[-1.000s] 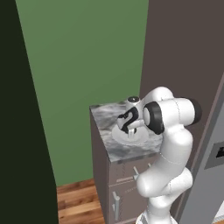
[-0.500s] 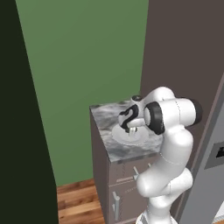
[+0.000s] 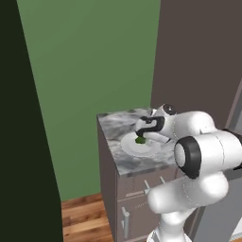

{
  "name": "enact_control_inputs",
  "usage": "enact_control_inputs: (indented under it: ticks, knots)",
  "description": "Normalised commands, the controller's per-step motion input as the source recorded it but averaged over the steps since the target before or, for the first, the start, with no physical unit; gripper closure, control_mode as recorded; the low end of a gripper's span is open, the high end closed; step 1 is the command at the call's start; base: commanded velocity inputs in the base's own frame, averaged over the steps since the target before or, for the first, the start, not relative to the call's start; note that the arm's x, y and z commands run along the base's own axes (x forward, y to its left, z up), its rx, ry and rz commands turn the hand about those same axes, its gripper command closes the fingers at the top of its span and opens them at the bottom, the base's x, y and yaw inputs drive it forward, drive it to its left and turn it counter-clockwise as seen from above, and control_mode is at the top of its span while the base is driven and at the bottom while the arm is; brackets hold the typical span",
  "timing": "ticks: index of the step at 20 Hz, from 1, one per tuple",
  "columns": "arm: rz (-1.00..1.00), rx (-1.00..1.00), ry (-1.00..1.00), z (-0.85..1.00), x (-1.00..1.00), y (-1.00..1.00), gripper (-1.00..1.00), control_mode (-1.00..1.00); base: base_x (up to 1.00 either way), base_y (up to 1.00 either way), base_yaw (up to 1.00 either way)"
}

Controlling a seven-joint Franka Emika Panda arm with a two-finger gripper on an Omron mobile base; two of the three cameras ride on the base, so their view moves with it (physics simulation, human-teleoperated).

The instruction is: Pick avocado from the fridge and place it on the plate on the counter.

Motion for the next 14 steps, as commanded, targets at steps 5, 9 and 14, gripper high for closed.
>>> enact_control_inputs:
  ticks: [5, 9, 14]
  knots:
    - [-0.03, 0.04, -0.10, 1.00, -0.90, 0.00, -1.00, -1.00, 0.00, 0.00, 0.00]
    - [-0.05, 0.00, -0.05, 1.00, -0.81, 0.01, -1.00, -1.00, 0.00, 0.00, 0.00]
    - [-0.05, -0.11, -0.01, 1.00, -0.53, 0.12, -1.00, -1.00, 0.00, 0.00, 0.00]
